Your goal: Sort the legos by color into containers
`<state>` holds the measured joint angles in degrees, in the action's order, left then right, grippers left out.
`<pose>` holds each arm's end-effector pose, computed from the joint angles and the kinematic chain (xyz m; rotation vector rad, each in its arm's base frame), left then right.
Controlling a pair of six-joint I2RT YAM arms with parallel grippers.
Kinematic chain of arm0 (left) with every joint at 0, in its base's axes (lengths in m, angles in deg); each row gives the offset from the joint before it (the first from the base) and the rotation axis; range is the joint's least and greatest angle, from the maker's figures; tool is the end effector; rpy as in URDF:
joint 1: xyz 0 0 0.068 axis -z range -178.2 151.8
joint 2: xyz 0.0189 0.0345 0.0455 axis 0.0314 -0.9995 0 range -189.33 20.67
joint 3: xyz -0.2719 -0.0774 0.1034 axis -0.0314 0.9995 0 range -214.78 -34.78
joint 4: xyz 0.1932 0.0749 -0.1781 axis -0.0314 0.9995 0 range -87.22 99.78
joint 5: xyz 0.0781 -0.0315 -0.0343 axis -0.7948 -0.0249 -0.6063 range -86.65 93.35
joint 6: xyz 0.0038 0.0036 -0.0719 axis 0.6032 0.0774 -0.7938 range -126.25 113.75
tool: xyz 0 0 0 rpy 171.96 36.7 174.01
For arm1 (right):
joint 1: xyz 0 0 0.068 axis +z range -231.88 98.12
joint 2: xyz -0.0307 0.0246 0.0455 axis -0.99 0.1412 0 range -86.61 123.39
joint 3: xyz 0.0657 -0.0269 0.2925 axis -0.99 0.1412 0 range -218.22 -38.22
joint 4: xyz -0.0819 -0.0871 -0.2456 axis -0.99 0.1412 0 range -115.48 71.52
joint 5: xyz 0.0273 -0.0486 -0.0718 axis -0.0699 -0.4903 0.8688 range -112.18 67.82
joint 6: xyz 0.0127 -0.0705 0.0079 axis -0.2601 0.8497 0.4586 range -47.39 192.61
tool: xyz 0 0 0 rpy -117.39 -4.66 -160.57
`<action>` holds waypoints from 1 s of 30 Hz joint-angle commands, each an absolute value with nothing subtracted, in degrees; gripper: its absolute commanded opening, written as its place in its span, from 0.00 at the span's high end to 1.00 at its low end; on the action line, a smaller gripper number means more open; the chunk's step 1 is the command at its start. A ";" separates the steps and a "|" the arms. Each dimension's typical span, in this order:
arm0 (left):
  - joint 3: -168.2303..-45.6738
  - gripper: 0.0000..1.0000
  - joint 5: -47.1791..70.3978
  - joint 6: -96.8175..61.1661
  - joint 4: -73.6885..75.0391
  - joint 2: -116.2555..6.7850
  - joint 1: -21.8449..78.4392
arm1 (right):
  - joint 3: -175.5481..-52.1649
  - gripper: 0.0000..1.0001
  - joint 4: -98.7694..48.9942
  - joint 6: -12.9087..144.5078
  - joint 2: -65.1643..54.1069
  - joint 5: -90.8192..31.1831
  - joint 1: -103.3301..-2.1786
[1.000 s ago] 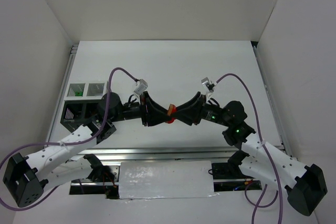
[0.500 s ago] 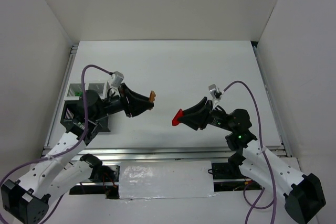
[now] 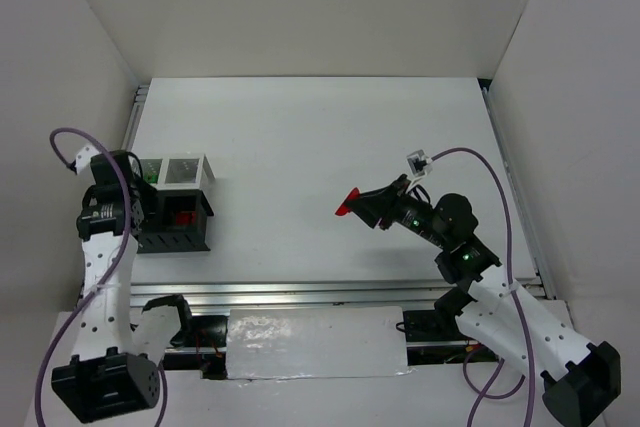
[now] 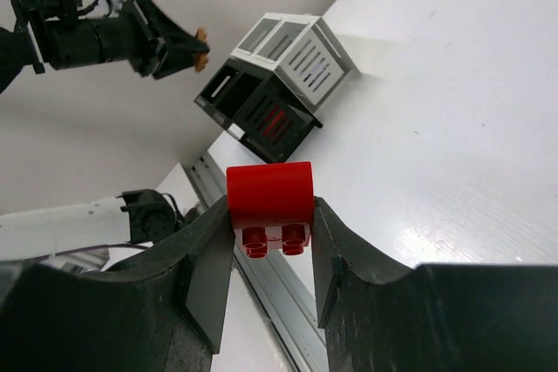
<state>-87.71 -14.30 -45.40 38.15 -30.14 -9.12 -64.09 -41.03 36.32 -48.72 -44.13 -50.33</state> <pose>0.1923 0.0554 0.3383 -1.0549 1.8400 0.0397 0.1436 0.1142 0.3064 -0.2655 1.6243 1.2160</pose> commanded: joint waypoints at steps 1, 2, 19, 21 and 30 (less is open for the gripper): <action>-87.25 1.00 -18.01 -44.30 42.33 -32.14 -14.63 | -67.40 1.00 -36.82 37.63 -49.52 -41.16 -50.50; -87.60 1.00 -18.53 -43.95 42.59 -34.07 -15.51 | -67.58 1.00 -36.21 37.63 -49.52 -41.42 -50.50; -85.59 1.00 -21.09 -43.96 42.51 -31.01 -15.87 | -70.65 1.00 -32.26 37.72 -45.74 -45.03 -50.33; -85.32 0.95 -19.77 -43.34 41.81 -31.10 -15.87 | -71.44 1.00 -31.99 37.11 -45.21 -44.94 -50.42; -85.85 0.52 -18.19 -42.37 41.89 -32.94 -15.87 | -72.06 1.00 -33.39 35.00 -43.55 -45.47 -49.63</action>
<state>-85.76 -18.91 -43.65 43.14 -33.37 -15.50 -69.03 -31.85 35.77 -44.35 -44.42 -50.18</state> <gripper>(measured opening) 0.476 0.435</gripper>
